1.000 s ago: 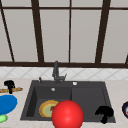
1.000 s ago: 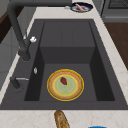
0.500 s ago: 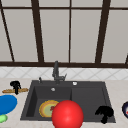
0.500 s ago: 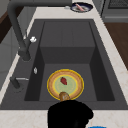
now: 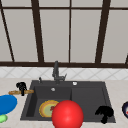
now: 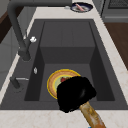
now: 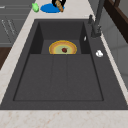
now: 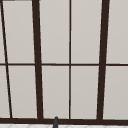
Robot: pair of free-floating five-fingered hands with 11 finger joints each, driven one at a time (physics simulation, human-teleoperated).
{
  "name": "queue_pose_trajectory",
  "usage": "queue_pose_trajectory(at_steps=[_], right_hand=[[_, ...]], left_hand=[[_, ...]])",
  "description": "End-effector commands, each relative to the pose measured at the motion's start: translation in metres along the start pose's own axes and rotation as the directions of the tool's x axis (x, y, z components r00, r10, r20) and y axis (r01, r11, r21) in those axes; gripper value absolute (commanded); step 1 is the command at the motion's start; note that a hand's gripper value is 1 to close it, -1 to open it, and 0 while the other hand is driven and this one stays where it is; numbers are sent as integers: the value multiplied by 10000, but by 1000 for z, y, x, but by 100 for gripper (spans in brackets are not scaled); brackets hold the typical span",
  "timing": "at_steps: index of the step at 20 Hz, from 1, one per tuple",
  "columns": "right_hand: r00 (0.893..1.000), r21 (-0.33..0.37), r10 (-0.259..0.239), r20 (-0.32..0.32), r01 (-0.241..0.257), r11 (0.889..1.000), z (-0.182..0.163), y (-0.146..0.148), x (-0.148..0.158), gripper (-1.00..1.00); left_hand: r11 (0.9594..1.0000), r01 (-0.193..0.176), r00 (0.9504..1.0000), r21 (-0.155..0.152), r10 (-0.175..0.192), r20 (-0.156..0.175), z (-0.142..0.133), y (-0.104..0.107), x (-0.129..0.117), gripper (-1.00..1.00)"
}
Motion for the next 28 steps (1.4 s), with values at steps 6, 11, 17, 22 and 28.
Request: queue_pose_trajectory(at_steps=[6,11,17,22,28], right_hand=[[10000,0,0,0,0,10000,0,0,0,0],[10000,0,0,0,0,10000,0,0,0,0],[10000,0,0,0,0,10000,0,0,0,0],[10000,0,0,0,0,10000,0,0,0,0],[10000,0,0,0,0,10000,0,0,0,0]], left_hand=[[9993,85,9999,-377,-91,-146,-52,-22,23,100],[9992,271,9996,-306,-274,-89,-83,-39,34,100],[9992,352,9994,-174,-351,46,-124,-65,41,100],[9980,635,9975,15,-635,295,-153,-103,39,100],[9969,789,9964,-76,-786,325,-186,-155,22,100]])
